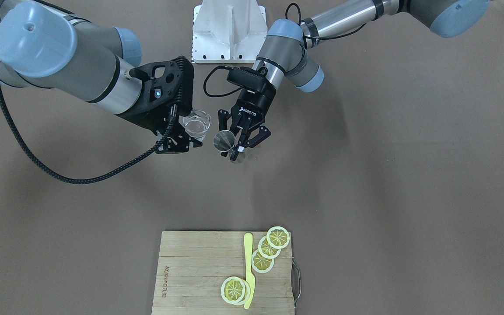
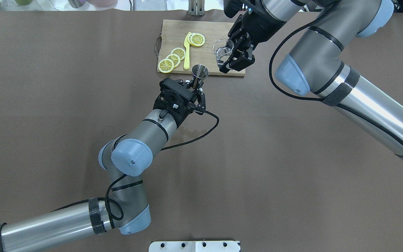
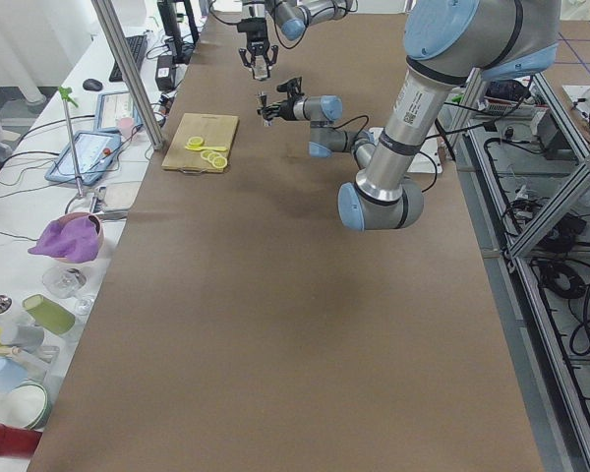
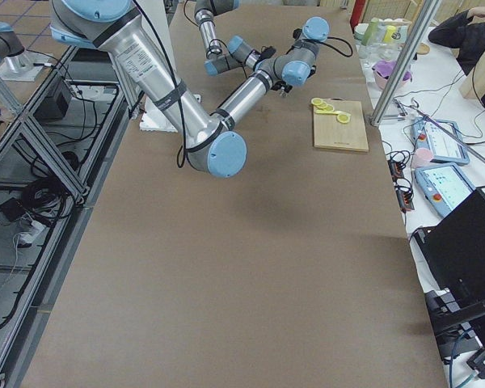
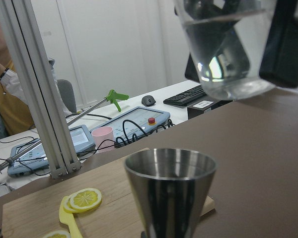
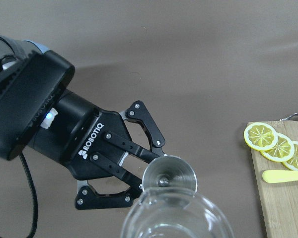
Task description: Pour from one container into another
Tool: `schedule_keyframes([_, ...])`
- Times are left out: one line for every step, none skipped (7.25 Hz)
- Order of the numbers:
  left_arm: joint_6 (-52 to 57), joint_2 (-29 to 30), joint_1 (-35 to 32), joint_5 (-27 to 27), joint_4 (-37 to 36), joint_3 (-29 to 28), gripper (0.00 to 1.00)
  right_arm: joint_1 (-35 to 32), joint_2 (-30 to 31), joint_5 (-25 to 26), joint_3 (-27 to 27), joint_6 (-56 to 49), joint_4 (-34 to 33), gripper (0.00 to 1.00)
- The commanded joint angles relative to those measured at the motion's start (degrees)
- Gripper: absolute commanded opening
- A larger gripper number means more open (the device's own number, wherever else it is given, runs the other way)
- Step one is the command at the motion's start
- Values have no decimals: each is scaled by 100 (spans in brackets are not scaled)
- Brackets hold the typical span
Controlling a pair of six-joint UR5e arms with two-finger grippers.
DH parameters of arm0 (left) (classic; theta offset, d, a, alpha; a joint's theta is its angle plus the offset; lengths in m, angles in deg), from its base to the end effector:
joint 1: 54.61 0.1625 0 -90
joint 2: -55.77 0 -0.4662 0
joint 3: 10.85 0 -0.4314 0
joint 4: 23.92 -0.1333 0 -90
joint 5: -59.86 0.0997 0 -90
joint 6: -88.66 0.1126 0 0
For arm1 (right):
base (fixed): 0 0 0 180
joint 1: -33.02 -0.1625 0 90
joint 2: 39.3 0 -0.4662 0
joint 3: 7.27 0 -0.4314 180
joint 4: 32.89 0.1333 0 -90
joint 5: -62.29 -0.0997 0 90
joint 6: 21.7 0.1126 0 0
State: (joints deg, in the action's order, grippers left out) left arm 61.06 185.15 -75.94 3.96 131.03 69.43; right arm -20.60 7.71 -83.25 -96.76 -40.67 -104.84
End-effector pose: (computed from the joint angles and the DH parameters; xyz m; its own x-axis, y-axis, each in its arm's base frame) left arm 0.6324 -0.4578 0.2025 0.6935 0.5170 -0.5017 0.4471 0.2373 0.8625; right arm -0.4067 -0.6202 0.1567 -0.0667 -0.9927 0.1006 0.2856 0.0776 0.9552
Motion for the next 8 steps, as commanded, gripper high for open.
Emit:
schedule_keyframes([0,0,-3,0,0,5,0,-157,395,-88,-60,-858,5,0])
schedule_keyframes([0,0,-3,0,0,5,0,-279,432,-89,-78,-871,-4,0])
schedule_keyframes([0,8,-3,0,0,-4,0,-524,441,-141,-69,-880,-4,0])
schedule_keyframes([0,96,6,-9,-9,-4,0,-613,432,-289,-95,-888,-38,0])
schedule_keyframes([-9,157,15,-18,-17,-13,0,-606,371,-273,-95,-906,-213,0])
schedule_keyframes([-9,201,24,-70,-9,-56,0,-579,336,-238,-95,-906,-241,0])
schedule_keyframes([-9,289,24,-79,-9,-126,0,-483,179,-134,-87,-924,-441,0])
schedule_keyframes([-9,351,32,-88,0,-179,0,-430,116,7,-139,-932,-487,0])
